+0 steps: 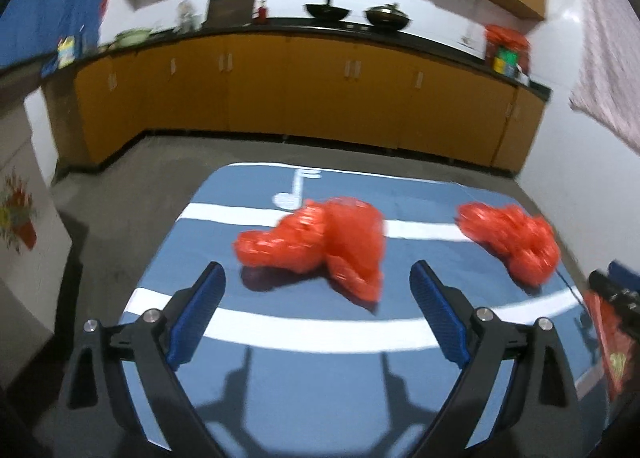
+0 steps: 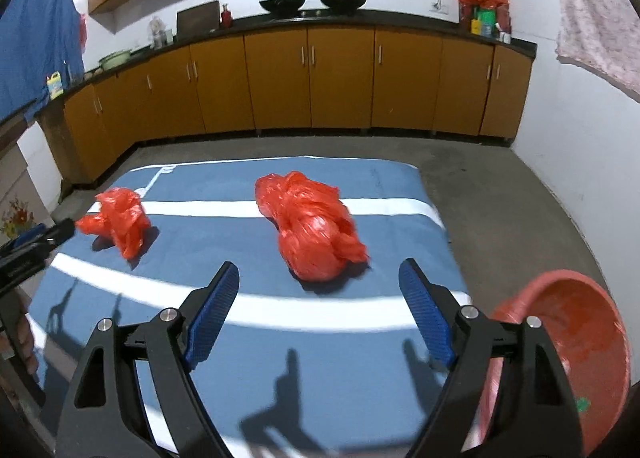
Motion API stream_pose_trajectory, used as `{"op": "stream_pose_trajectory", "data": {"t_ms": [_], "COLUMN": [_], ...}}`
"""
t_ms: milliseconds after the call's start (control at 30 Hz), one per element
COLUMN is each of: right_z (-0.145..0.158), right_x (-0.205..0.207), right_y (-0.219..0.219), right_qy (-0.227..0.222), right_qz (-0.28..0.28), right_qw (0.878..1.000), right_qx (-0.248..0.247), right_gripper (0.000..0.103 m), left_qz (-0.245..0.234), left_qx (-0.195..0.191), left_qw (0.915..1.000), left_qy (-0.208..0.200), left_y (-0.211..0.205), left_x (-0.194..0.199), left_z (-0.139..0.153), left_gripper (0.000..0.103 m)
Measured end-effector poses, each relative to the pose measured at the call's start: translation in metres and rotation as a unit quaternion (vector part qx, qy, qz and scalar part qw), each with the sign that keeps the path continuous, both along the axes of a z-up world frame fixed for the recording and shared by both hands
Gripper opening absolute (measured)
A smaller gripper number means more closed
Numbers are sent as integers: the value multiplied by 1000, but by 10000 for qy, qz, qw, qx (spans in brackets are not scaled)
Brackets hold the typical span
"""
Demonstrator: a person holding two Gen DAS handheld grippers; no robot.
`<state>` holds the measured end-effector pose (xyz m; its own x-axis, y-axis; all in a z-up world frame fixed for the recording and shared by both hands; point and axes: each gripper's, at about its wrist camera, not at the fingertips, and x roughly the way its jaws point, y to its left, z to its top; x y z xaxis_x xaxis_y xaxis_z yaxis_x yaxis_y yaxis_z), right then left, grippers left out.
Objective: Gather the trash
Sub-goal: 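Grasp a red bag with the left gripper while the right grasps another red bag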
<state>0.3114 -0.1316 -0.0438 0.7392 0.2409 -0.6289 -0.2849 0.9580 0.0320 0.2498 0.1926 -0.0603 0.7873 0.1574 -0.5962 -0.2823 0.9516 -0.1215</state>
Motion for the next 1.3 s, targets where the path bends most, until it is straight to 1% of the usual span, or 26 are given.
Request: {"op": "stream_pose_trajectory", "data": {"t_ms": [133,233,400,467,600,700,767,800,833,867,900,967,1033,1133,1233,1300], "right_z": [-16,-25,-32,-34,-39,-45,-47,-47,-48,-48,-48,-48,-48,-45,-43,-39], "right_x": [33,49,61,64,71,75,76,76,76,75,76,75,74,72,63,55], "right_y": [13,20,28,30,35,38,39,39,38,38,38,36,33,29,24,21], "right_qy": [222,340,438,474,536,639,668,685,692,688,693,688,686,710,710,701], "right_qz": [-15,-33,13,12,94,245,323,367,411,427,442,450,430,403,359,345], "right_qw": [9997,9994,9990,9989,9985,9975,9970,9967,9964,9963,9962,9962,9964,9965,9968,9969], "right_qx": [48,-2,6,32,-59,-178,-229,-250,-263,-275,-279,-281,-265,-161,-94,-20], "right_gripper": [82,82,82,82,82,80,73,71,68,64,62,50,46,39,37,36], "left_qz": [58,-22,-265,-364,-503,-636,-826,-891,-971,-1062,-1098,-1167,-1198,-1177,-1125,-1098], "left_qx": [-286,-245,-241,-140,96,28,-97,-99,-97,-81,-69,-37,3,129,185,209], "left_qw": [9996,9997,9992,9991,9976,9952,9932,9925,9917,9906,9902,9897,9896,9902,9909,9914], "left_qy": [-24,67,163,182,468,741,810,826,841,859,865,824,802,745,713,682], "left_y": [20,25,29,26,22,25,25,24,23,20,18,14,12,11,9,5], "left_x": [13,27,46,55,83,100,106,108,109,110,109,109,108,100,96,90], "left_z": [-6,-13,-21,-21,-26,-35,-40,-41,-43,-44,-45,-45,-45,-46,-43,-39], "left_gripper": [96,97,97,99,99,99,98,95,88,83,78,70,60,50,44,43]}}
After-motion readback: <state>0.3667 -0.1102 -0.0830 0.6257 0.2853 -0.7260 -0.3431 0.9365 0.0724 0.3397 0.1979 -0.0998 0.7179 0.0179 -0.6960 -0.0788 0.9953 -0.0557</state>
